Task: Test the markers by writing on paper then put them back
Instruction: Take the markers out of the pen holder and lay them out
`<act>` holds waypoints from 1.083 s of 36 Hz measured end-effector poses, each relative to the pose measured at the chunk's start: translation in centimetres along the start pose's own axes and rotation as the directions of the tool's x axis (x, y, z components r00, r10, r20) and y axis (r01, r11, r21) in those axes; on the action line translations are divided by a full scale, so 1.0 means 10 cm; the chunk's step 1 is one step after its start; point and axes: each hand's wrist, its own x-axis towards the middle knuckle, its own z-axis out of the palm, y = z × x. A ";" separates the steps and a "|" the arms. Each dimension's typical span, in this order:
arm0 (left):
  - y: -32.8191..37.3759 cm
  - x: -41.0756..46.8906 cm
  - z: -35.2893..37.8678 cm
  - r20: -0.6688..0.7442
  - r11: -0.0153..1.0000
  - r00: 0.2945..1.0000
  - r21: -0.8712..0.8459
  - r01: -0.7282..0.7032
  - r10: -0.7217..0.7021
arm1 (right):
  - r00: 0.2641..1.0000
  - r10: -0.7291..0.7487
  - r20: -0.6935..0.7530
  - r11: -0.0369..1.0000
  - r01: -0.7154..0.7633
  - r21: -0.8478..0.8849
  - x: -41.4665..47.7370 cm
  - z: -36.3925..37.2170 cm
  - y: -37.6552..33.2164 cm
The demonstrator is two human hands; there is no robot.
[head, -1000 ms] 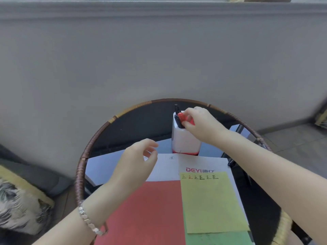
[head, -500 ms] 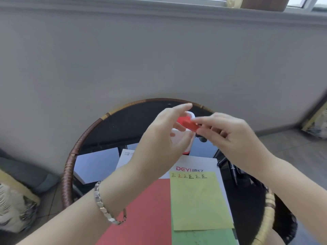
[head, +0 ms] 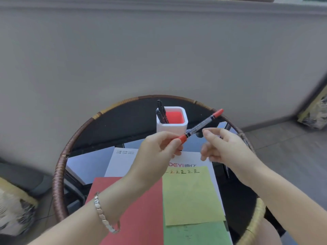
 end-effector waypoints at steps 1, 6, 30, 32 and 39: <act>0.00 -0.01 0.02 0.046 1.000 0.999 0.012 0.020 -0.020 | 0.999 0.050 0.018 0.990 -0.052 0.130 0.01 0.01 0.01; -0.05 -0.06 0.10 0.149 0.990 0.988 0.138 0.026 -0.047 | 0.992 -0.106 -0.070 0.985 0.115 0.131 -0.02 0.09 0.06; -0.14 -0.10 0.06 0.331 0.915 0.940 0.346 -0.206 0.087 | 0.971 -0.234 0.043 0.932 0.211 0.295 -0.18 0.28 0.22; -0.12 -0.10 0.06 0.331 0.914 0.944 0.382 -0.137 0.003 | 0.980 -0.194 0.052 0.949 0.174 0.264 -0.10 0.25 0.21; -0.26 -0.06 -0.02 0.195 0.951 0.955 0.260 0.170 -0.224 | 0.984 -0.006 -0.177 0.980 -0.030 -0.198 0.46 -0.21 0.27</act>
